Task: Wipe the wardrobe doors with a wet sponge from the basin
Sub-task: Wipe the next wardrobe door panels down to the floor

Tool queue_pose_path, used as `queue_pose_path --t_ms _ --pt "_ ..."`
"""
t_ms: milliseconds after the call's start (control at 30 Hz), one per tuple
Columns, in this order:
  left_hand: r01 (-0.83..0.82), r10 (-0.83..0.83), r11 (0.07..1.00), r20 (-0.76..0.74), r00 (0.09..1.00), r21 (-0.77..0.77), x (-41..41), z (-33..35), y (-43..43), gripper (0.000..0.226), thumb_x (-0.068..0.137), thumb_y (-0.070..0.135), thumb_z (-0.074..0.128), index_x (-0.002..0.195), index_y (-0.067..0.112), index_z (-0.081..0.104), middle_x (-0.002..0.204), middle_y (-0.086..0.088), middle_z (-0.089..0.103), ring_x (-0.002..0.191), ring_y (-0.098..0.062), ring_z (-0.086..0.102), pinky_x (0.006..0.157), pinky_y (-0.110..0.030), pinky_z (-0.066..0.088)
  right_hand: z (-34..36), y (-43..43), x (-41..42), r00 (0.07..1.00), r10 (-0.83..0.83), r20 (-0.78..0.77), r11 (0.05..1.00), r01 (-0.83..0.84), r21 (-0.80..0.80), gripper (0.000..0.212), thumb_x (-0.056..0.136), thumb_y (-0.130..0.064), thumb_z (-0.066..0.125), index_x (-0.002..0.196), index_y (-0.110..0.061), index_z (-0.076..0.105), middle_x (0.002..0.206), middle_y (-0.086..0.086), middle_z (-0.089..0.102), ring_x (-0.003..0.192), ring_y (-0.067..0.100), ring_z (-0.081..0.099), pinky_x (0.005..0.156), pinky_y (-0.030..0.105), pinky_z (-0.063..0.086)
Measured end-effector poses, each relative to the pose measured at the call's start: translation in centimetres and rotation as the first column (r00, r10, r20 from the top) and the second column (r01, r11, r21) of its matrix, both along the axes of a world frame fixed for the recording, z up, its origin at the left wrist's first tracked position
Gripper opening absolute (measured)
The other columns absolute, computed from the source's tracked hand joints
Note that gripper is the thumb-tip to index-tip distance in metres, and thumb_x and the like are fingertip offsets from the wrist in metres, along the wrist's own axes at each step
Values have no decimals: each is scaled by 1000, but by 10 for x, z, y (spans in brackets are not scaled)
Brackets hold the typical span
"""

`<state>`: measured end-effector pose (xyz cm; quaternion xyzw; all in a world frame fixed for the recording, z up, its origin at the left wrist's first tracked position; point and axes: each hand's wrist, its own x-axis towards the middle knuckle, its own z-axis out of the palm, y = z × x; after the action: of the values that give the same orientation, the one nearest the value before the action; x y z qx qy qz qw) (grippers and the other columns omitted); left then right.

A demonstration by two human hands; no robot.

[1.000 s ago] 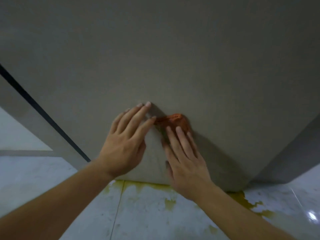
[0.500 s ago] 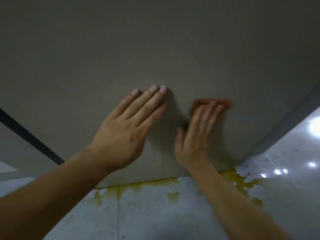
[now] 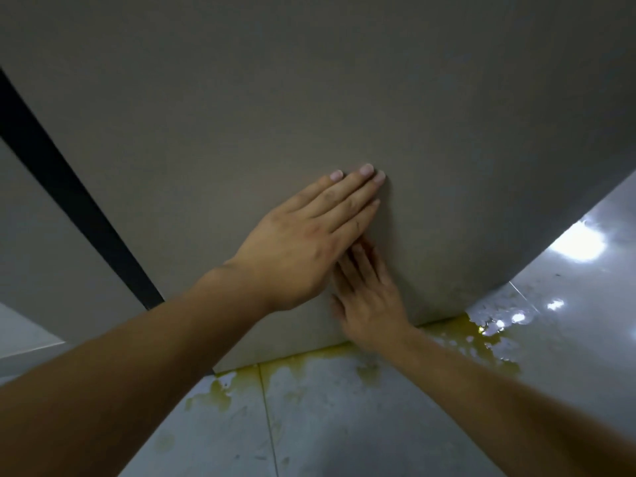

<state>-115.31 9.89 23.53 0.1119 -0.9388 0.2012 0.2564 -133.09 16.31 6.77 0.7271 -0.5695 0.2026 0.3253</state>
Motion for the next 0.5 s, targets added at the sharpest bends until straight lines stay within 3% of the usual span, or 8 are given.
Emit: queue_pose_path --t_ms 67,100,200,233,333,400,467,500 --pt "-2 2 999 12 1000 -52 0 -3 -4 57 98 10 37 154 1 37 166 -16 24 156 -30 19 128 -43 13 2 3 -6 989 -138 58 990 139 -17 83 94 -32 51 162 -12 8 165 15 19 153 37 14 126 52 13" --pt "-9 10 997 22 1000 -78 1 -4 -6 58 99 12 33 155 1 35 167 -15 22 156 -30 17 129 -43 12 0 7 -8 960 -232 159 971 238 -19 81 94 -33 48 160 -8 10 166 19 17 154 39 13 126 53 14" --pt "-36 43 988 45 998 -153 1 -7 -11 59 101 14 33 159 3 26 169 -15 16 157 -29 13 129 -41 5 -13 8 17 759 -389 522 905 420 63 82 98 -39 42 159 4 7 168 21 -3 157 40 1 124 50 14" --pt "-42 50 984 44 998 -172 1 -8 -12 60 102 14 35 159 3 23 169 -14 15 157 -29 12 129 -40 4 -20 6 32 756 -374 537 917 389 90 82 99 -41 41 158 6 10 168 22 -2 156 41 -1 124 49 13" --pt "-69 85 974 64 994 -218 1 -10 -15 66 102 15 39 162 4 12 170 -14 7 158 -29 5 129 -39 -1 -50 4 62 918 -173 358 985 153 83 77 99 -44 44 157 2 20 165 24 16 157 39 0 126 54 15" --pt "-86 110 967 90 990 -241 1 -11 -17 68 103 16 38 162 6 6 171 -13 2 158 -29 0 129 -40 -4 -62 3 53 946 -117 302 993 112 34 70 102 -41 44 156 -1 25 164 20 23 157 35 5 125 54 20" --pt "-93 124 959 99 987 -268 1 -13 -18 67 104 18 36 162 6 3 171 -13 -1 158 -29 -1 129 -40 -3 -63 -3 36 880 -224 418 966 256 -21 66 105 -39 38 155 3 26 164 24 23 156 38 8 127 50 16" --pt "-95 127 954 96 987 -284 0 -13 -18 66 105 19 34 162 6 3 171 -13 0 158 -29 0 129 -41 -1 -59 -9 28 746 -280 604 929 370 -26 69 105 -39 35 156 7 22 164 28 17 156 40 7 128 49 12"
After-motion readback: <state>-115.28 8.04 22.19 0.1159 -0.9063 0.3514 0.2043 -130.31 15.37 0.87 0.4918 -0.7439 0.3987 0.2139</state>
